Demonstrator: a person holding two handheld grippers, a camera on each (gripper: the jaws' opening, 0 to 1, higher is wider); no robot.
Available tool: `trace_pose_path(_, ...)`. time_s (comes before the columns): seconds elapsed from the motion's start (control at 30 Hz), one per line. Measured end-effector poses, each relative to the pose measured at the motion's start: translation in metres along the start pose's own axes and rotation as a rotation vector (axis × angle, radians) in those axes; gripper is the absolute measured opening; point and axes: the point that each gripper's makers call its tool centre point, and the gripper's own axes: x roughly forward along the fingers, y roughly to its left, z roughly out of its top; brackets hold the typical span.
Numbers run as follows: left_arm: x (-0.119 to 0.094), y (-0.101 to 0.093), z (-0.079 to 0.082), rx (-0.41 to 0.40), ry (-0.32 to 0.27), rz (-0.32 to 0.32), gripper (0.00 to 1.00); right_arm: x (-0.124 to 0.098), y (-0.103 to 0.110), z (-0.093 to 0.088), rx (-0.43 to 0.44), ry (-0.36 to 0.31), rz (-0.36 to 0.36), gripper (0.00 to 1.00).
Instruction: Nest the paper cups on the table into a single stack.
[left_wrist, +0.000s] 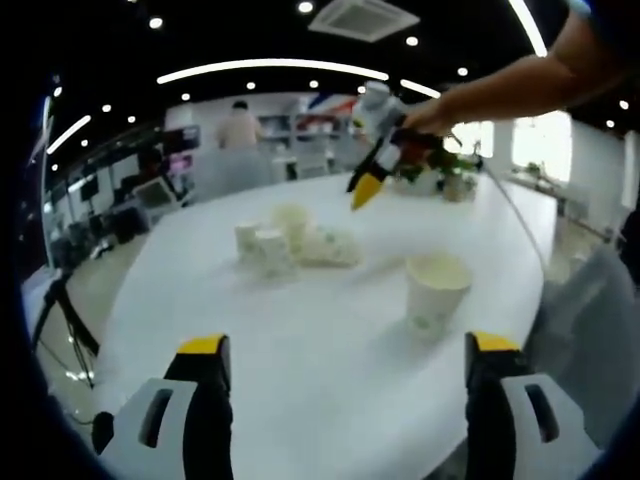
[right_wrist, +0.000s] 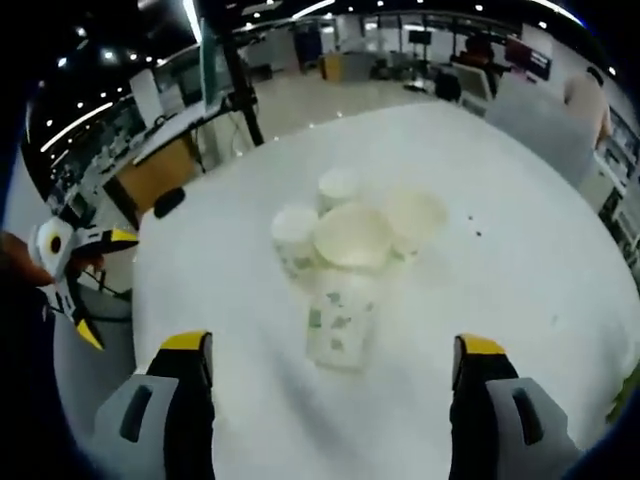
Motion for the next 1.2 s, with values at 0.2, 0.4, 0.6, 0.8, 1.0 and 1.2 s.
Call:
trace_pose_path(0.2, 0.0, 0.0, -0.002, -0.007, 0.008, -0.002, 0.96, 0.02, -0.004, 0.011, -0.02, 0.04, 0.02, 0.97)
trace_pose_path(0.4, 0.002, 0.002, -0.003, -0.013, 0.01, -0.001, 0.96, 0.04, -0.009, 0.024, -0.049, 0.058, 0.013, 0.95)
trace_pose_path(0.6, 0.002, 0.005, -0.005, -0.025, 0.014, 0.003, 0.95, 0.054, -0.014, 0.026, -0.057, 0.099, 0.009, 0.94)
trace_pose_path(0.8, 0.002, 0.005, -0.005, -0.029, 0.017, 0.004, 0.95, 0.06, -0.017, 0.024, -0.071, 0.14, -0.001, 0.85)
trace_pose_path(1.0, 0.002, 0.006, -0.005, -0.034, 0.015, 0.005, 0.94, 0.068, -0.016, 0.02, -0.067, 0.182, 0.007, 0.72)
trace_pose_path(1.2, 0.002, 0.006, -0.006, -0.041, 0.02, 0.004, 0.93, 0.076, -0.011, 0.009, -0.058, 0.232, 0.022, 0.67)
